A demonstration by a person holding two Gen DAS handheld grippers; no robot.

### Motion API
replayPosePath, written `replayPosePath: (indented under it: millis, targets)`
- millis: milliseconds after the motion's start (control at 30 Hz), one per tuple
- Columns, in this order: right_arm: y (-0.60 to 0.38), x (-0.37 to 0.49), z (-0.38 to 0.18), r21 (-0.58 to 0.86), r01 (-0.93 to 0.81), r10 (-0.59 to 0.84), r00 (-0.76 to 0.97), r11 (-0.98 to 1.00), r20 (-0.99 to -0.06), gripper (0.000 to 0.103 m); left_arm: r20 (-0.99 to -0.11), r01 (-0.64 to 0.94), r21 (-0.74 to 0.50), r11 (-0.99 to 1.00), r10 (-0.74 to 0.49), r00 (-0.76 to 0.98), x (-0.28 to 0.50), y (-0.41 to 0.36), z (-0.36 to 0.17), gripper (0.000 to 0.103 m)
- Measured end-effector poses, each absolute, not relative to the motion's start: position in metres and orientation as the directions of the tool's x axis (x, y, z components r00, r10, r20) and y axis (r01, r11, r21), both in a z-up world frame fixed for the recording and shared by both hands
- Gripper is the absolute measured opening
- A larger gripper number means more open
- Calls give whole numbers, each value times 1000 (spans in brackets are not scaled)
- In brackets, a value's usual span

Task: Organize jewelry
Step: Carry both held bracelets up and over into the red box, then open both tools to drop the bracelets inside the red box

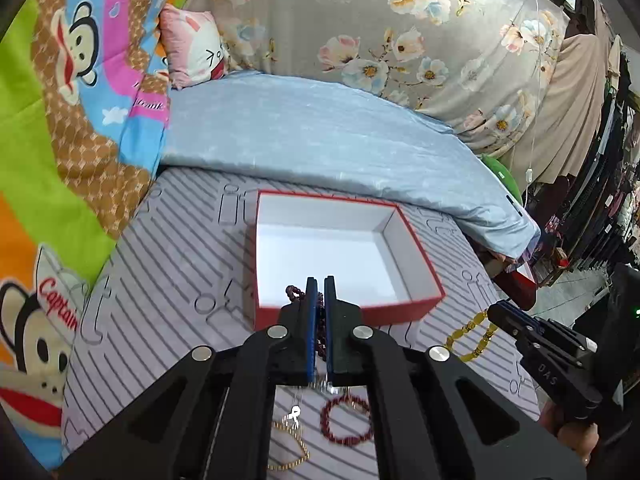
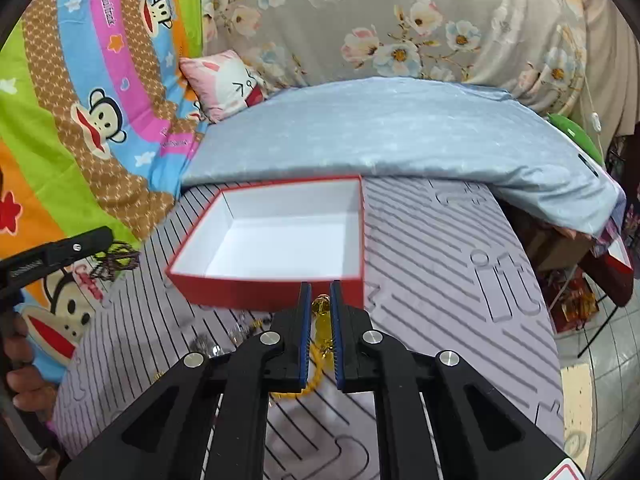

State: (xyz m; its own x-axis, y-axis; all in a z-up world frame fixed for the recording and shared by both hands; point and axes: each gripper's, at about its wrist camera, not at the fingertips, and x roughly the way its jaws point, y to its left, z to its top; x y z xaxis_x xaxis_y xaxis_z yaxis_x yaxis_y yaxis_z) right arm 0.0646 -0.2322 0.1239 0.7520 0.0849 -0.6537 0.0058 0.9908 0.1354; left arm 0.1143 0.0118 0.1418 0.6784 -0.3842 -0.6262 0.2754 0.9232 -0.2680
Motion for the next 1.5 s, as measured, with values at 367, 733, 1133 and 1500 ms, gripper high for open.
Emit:
replayPosePath:
  millis: [367,733,1133,1500]
  targets:
    - [-237,160,150,143,-51,131,760,988,-636,9,-622,293,-222,930,-366,692,202,-15,152,3]
    - [-232,268,111,150,-40,136,686,988,-715,9,-689,272,-195,942,-329,646,289,-35,112,3]
    - [-232,276,89,60,-8,49,687,998,-725,40,-703,197,-169,966,-258,663,311,-31,80,52]
    - [-232,178,111,69,-6,50,743,998,-668,44,-666,201,-122,972,-230,710,233,-11,103,52]
